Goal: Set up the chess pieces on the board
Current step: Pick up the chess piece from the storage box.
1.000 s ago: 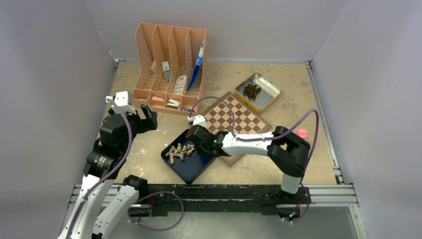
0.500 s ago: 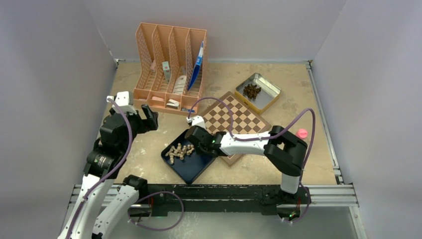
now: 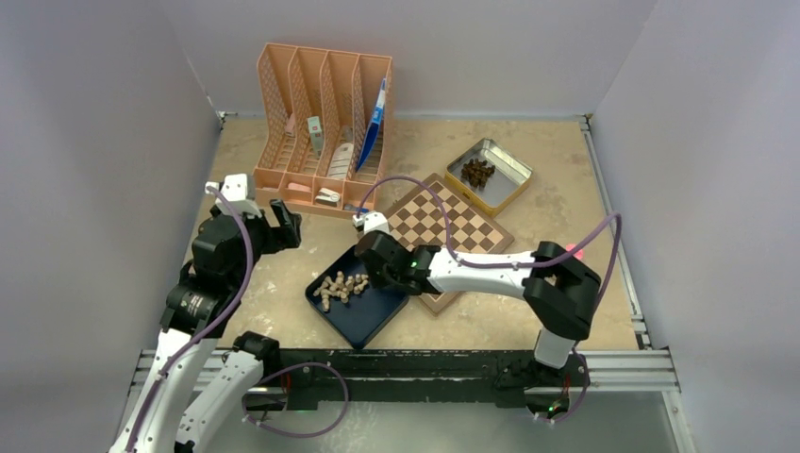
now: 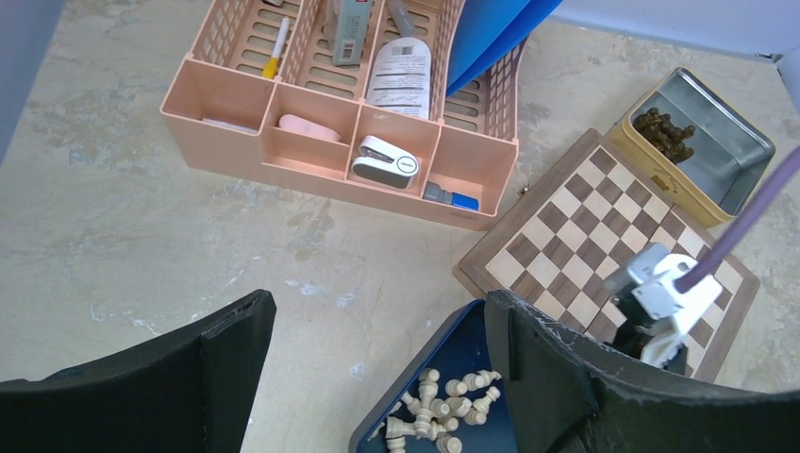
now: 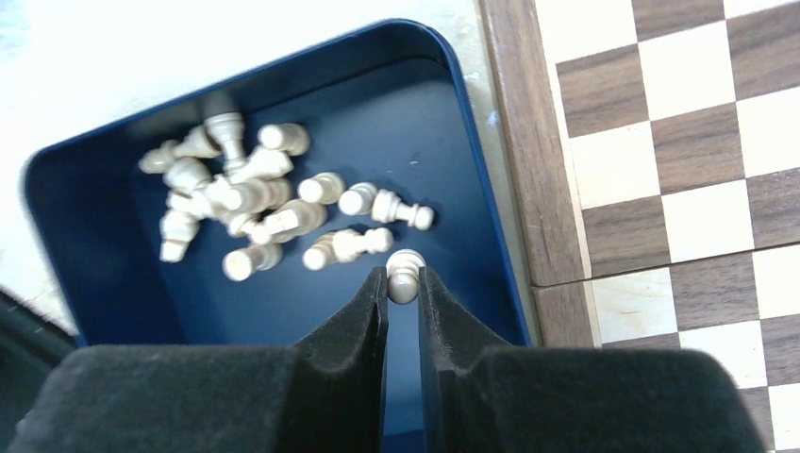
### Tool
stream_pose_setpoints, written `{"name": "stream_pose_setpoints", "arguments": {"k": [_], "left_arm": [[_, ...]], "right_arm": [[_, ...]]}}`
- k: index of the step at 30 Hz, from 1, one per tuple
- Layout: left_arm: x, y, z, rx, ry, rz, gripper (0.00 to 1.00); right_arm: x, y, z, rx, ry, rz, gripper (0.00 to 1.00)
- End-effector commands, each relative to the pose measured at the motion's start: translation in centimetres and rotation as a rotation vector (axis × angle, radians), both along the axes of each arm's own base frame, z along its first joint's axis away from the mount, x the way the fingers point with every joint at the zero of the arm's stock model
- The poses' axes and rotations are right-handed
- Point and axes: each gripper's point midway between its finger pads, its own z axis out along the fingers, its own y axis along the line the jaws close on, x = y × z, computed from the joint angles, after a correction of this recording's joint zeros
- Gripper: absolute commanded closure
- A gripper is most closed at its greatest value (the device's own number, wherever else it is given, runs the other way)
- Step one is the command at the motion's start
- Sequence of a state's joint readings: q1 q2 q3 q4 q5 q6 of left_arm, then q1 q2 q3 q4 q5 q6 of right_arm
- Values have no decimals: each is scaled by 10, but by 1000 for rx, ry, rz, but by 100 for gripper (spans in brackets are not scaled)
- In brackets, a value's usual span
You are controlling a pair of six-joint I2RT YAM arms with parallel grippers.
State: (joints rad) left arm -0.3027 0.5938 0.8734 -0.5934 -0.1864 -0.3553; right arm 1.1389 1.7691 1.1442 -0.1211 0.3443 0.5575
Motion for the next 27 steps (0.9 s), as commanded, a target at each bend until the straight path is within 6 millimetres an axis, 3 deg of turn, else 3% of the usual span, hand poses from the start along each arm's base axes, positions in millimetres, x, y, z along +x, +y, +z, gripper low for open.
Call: {"name": "stream_pose_setpoints", "arguments": {"k": [1,5,13,19,27], "left_arm": [[5,-5,6,-6,-27,-22,18],[5,-12,4,-9,-15,-61,18],[6,-13,1,-12,-3,-59,14],[8,-13,-1,-6,11,-56,11],[6,-17,2,-14,-7,-84,11]], "right_arm": [[-2,17,47,100,-40,70,89],[-1,20,60,118,-54,99,89],[45,-14,83,100,-103,6,90],[87,-64,93,62,-124,-115,90],[143,-142,74,-67,-114,-330,89]]}}
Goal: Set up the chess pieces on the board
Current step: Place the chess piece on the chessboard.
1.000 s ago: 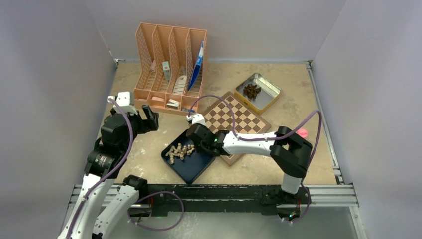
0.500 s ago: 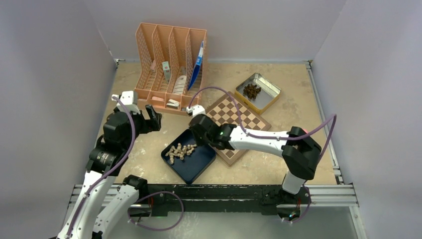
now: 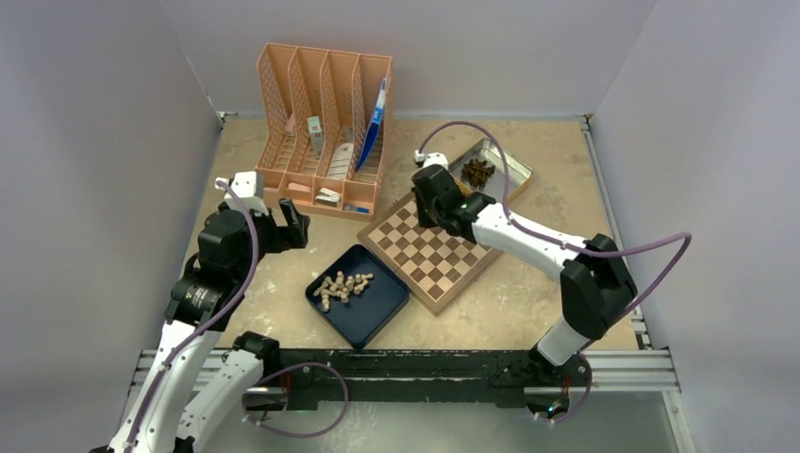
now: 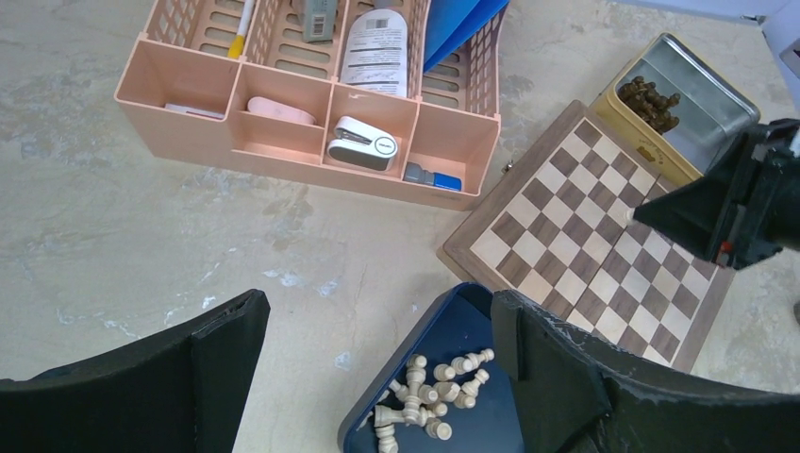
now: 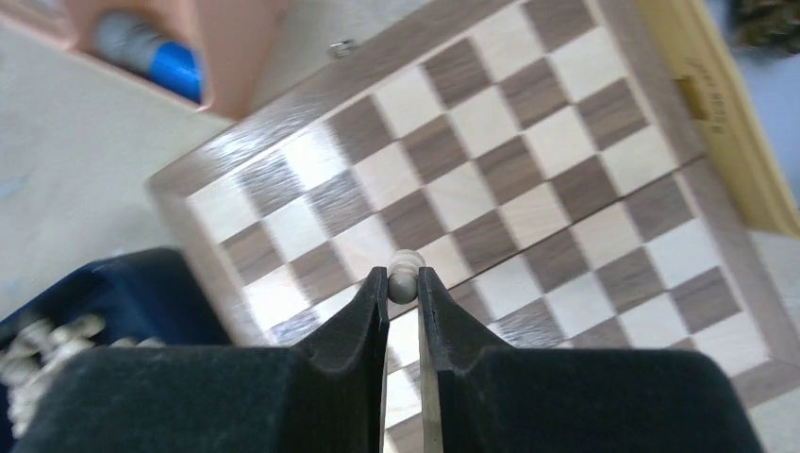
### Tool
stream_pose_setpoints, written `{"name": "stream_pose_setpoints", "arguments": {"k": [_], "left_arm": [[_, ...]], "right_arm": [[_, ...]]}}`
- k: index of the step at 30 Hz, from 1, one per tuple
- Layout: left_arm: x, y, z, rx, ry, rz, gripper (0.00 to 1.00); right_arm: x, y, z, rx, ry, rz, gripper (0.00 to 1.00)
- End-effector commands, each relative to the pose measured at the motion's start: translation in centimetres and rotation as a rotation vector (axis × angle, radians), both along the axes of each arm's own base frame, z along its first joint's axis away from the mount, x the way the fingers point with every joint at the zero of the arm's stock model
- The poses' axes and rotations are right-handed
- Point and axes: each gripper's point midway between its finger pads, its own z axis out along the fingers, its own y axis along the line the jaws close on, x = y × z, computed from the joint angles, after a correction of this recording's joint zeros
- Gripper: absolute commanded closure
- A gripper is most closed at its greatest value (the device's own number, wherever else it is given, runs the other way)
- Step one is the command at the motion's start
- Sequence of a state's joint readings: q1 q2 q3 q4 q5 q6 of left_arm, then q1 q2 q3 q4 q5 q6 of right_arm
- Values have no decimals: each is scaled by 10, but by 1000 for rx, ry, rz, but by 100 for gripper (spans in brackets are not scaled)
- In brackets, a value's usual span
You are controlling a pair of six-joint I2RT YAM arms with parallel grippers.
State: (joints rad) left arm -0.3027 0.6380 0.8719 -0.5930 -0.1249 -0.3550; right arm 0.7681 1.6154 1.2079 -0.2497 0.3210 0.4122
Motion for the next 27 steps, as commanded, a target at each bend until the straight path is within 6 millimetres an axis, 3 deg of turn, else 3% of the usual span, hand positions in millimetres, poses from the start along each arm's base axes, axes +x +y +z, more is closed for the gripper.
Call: {"name": "stream_pose_setpoints", "arguments": {"k": [1,5,10,27], "left_arm": [[2,-5,13,-10,-54,-28,11],[3,-5,15,-12,-63,-31,12],[3,-4,17,-15,-72,-22,12],[-1,-7,23,-30,-93,-42,12]], "right_arm": [[32,-39,4,-61,-20,-104,89],[63,-60,9,-49,-29,-198,89],[88,-60,-1,-35,-9,-239,86],[121,-72,-34,-97,27,-307,85]]}}
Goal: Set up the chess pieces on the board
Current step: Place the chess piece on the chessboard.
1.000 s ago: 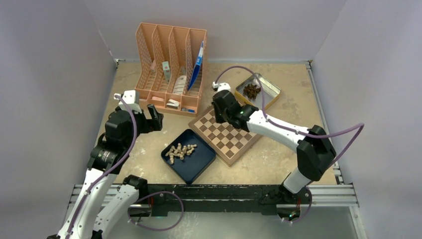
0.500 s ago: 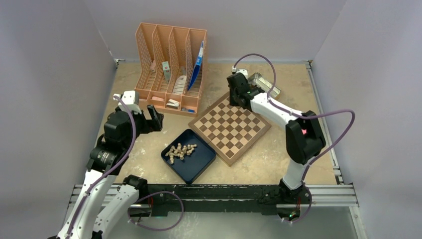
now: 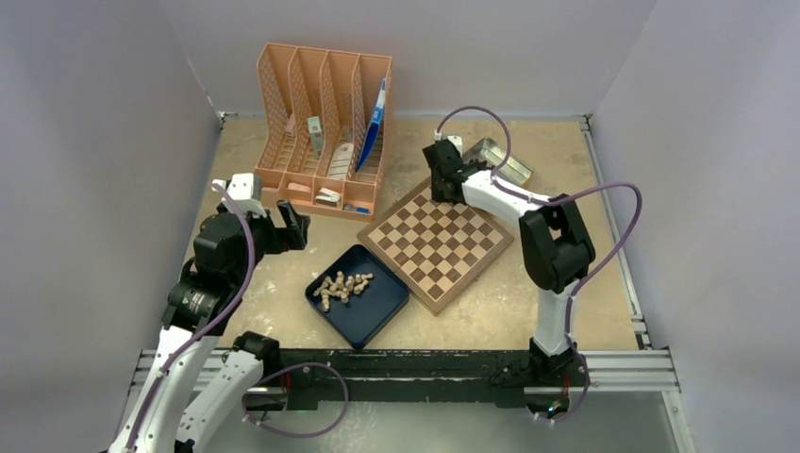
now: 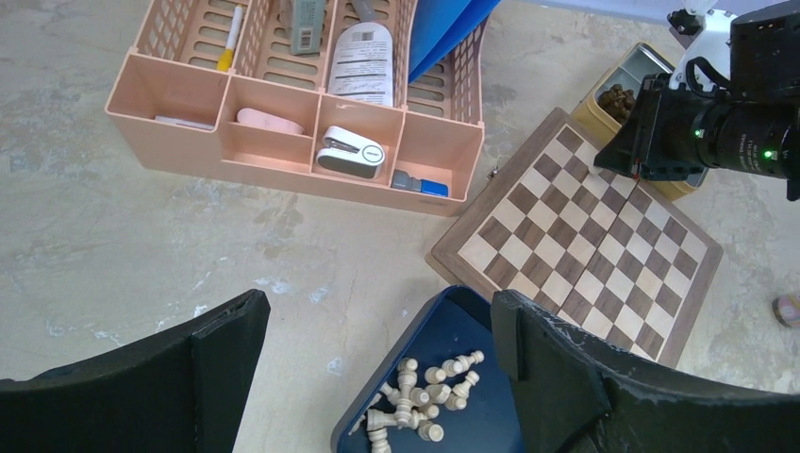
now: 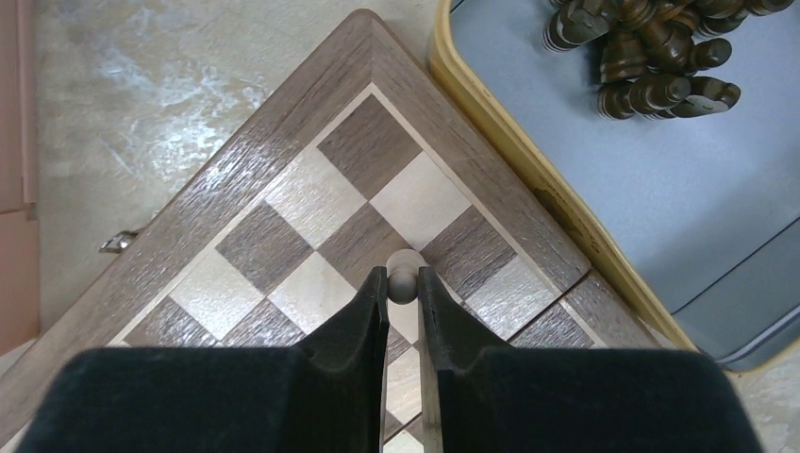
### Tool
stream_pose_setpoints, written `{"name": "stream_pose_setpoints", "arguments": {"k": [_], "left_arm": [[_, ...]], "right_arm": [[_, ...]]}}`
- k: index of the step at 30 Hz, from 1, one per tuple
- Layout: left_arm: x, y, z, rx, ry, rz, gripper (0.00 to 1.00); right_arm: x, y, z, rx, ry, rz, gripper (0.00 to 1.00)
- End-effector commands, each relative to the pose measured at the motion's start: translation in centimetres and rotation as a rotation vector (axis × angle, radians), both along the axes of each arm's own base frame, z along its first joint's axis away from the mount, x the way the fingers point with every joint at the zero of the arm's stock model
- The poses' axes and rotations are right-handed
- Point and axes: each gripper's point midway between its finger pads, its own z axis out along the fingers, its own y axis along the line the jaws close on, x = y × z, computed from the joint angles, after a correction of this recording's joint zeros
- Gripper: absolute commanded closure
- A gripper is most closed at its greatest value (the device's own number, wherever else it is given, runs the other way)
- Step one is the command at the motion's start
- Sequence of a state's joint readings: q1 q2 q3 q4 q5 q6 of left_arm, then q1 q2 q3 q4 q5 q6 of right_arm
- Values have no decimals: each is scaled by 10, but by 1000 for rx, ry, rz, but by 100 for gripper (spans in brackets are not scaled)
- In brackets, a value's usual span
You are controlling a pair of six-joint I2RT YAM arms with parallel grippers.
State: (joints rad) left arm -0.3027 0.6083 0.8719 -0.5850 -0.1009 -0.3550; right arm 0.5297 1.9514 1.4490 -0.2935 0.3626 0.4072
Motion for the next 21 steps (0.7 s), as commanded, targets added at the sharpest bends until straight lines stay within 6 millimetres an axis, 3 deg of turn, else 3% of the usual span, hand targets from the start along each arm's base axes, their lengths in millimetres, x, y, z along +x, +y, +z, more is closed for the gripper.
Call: {"name": "stream_pose_setpoints", "arguments": {"k": [1,21], "left_arm": [[4,-4,14,-12,-61,-20,12],[2,-3,12,-14,-54,-13,13]], "right_arm": [[21,-7,25,5,-69,-45,85],[29,-2,11,25,-30,-5,81]]}}
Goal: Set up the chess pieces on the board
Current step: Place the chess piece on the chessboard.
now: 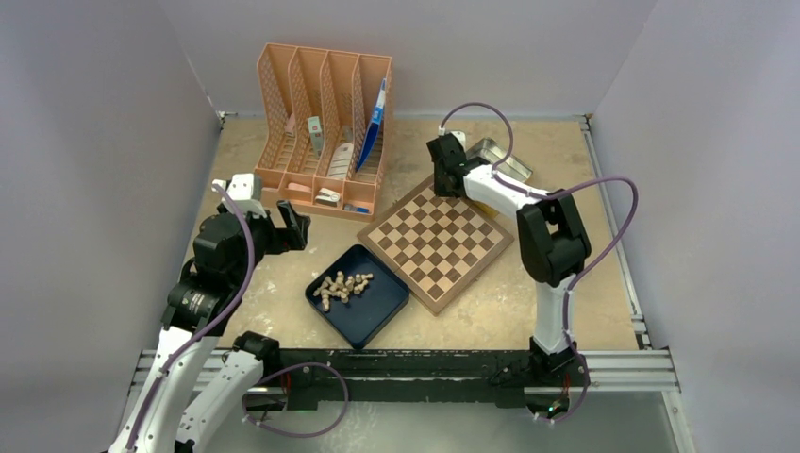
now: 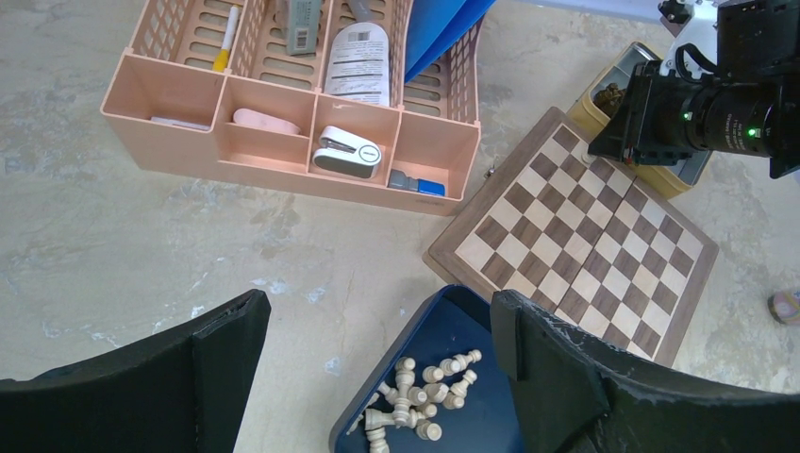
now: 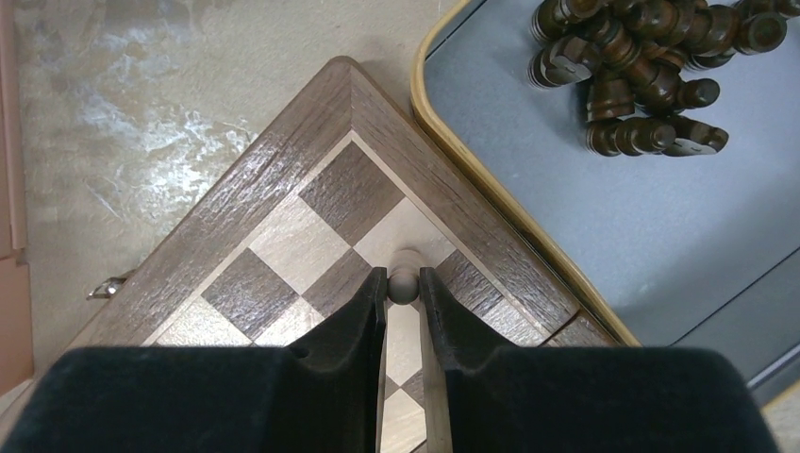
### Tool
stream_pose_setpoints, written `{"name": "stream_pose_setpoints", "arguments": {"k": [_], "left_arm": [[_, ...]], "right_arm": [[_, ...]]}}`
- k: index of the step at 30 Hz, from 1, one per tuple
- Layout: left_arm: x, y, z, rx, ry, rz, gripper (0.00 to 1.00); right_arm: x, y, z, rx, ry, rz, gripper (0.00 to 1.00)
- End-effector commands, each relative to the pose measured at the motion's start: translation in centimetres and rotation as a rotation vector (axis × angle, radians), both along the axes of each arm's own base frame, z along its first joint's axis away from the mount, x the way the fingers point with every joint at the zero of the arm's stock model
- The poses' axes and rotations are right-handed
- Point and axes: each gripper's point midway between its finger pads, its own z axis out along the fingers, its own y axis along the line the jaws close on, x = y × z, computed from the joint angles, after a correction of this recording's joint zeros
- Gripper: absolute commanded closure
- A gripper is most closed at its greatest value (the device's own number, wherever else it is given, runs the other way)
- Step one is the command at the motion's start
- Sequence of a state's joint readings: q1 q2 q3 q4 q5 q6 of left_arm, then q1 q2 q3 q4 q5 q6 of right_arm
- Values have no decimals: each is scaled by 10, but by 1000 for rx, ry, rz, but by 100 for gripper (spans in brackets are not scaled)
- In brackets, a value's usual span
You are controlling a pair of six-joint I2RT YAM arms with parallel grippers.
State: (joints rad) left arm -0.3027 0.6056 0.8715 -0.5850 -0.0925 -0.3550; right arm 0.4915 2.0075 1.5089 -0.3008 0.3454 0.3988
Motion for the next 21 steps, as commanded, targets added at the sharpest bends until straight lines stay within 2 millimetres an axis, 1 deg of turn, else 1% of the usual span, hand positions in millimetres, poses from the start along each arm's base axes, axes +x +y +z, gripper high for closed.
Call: {"name": "stream_pose_setpoints", "arguments": {"k": [1,6,9,12,16,21], "left_arm": [[2,-1,13,-13,-57,-5,13],[3,-5,12,-15,-53,-26,13],[2,-6,12,-16,-51,-32,14],[1,-6,12,-18,-57,-30,14],[1,-5,14,-21,-67,-30,14],[1,-6,12,-16,-60,-33,14]], "right_arm": [[11,7,16,20,-39,16,81],[11,4,17,18,-46,7,79],[10,7,18,37,-46,18,78],[11,5,16,25,-44,12,78],[14,6,21,27,-55,7,78],[15,4,15,8,-44,-1,80]]}}
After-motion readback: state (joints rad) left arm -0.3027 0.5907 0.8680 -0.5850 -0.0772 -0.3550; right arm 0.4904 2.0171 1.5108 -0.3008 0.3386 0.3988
